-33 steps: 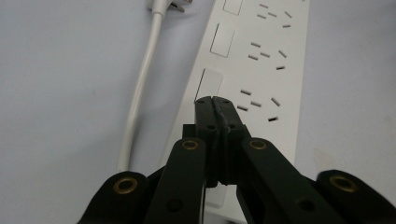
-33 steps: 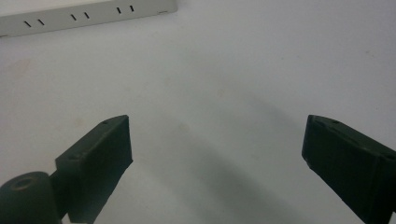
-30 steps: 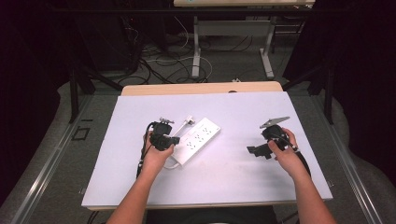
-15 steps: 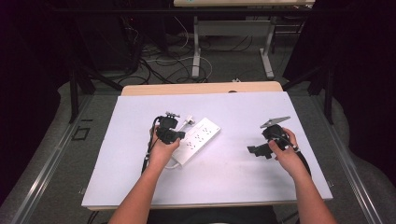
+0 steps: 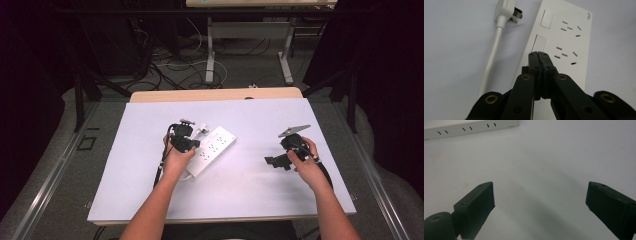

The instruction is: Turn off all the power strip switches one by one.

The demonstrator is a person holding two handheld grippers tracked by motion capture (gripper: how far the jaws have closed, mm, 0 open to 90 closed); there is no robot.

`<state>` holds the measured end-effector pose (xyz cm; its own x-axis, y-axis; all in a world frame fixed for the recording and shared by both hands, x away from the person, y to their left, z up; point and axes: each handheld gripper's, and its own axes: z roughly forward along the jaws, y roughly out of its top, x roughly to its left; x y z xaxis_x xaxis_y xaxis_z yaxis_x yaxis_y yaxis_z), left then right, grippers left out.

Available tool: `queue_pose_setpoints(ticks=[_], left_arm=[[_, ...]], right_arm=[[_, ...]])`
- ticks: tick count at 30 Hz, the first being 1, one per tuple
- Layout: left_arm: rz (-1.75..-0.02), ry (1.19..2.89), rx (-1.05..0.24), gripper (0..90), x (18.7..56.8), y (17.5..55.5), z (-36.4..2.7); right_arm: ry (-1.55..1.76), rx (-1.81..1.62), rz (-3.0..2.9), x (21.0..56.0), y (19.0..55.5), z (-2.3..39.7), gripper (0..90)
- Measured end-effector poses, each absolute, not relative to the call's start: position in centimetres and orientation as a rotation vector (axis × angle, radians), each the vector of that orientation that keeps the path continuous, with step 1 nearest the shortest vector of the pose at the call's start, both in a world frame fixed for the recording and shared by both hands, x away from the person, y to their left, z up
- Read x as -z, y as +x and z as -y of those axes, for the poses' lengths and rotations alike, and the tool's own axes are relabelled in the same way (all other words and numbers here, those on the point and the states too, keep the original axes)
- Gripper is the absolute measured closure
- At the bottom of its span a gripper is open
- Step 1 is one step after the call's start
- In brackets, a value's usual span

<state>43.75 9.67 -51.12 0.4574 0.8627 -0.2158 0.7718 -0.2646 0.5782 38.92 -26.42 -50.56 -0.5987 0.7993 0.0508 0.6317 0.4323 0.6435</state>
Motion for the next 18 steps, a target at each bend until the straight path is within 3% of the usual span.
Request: queue_pose_setpoints(ticks=[18], left_arm=[[-1.381, 2.086, -0.173, 90.0, 52.04, 44.32, -9.33]], right_arm=[[1.23, -0.924, -2.424, 50.57, 38.96, 26.53, 7.9]])
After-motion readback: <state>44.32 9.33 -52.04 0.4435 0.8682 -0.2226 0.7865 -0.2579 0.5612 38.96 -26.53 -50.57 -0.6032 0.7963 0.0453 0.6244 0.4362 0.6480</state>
